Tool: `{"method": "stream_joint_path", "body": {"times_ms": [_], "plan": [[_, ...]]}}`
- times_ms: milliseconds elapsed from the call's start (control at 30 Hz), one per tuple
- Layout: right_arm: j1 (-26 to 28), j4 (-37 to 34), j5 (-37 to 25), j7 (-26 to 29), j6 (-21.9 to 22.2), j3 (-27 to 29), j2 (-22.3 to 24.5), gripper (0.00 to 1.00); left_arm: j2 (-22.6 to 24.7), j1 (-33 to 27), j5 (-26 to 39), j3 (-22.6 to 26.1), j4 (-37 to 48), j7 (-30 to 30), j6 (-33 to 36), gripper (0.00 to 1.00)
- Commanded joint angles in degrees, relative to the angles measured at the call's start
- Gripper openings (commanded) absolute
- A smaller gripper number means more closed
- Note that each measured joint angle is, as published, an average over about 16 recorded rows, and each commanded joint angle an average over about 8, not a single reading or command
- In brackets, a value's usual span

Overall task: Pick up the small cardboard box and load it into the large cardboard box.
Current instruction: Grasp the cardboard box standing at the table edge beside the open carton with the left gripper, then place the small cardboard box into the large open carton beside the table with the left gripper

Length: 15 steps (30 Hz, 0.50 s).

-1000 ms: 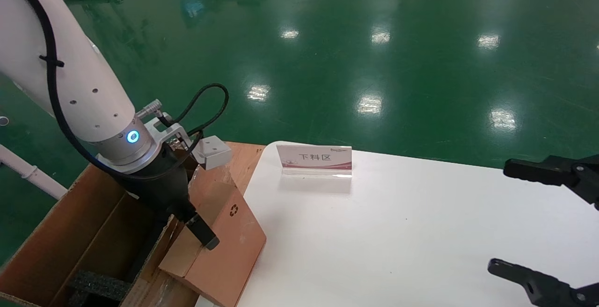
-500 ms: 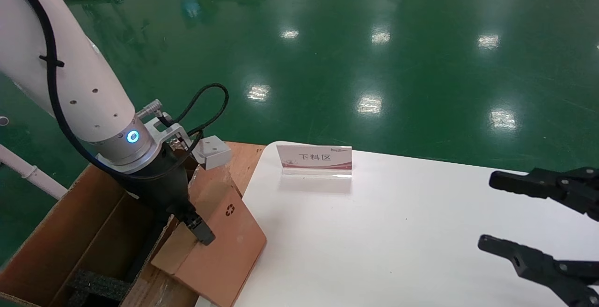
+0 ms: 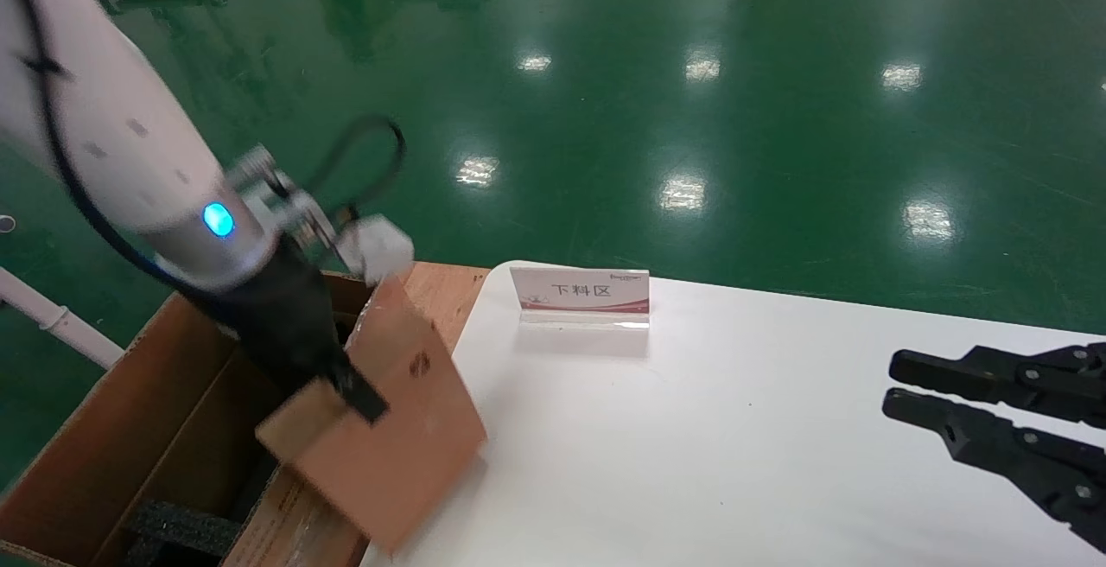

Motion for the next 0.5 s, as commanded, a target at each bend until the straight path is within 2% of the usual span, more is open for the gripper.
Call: {"method": "stream_joint_path", "body": {"times_ms": [33,333,500], "plan": [[0.0,0.0,0.0,0.0,0.0,0.0,0.0,0.00,-0.7,-1.8,0.1,-0.5,0.3,0.6,0.2,0.00],[0.0,0.0,0.0,0.0,0.0,0.0,0.0,0.00,-2.8,-15.4,3.1,-4.6,3.1,5.3,1.7,0.00],[0.0,0.0,0.0,0.0,0.0,-0.1,0.0,0.00,-2.0,-23.3,6.2,-1.5,6.1,8.7,3.6,0.00]]}}
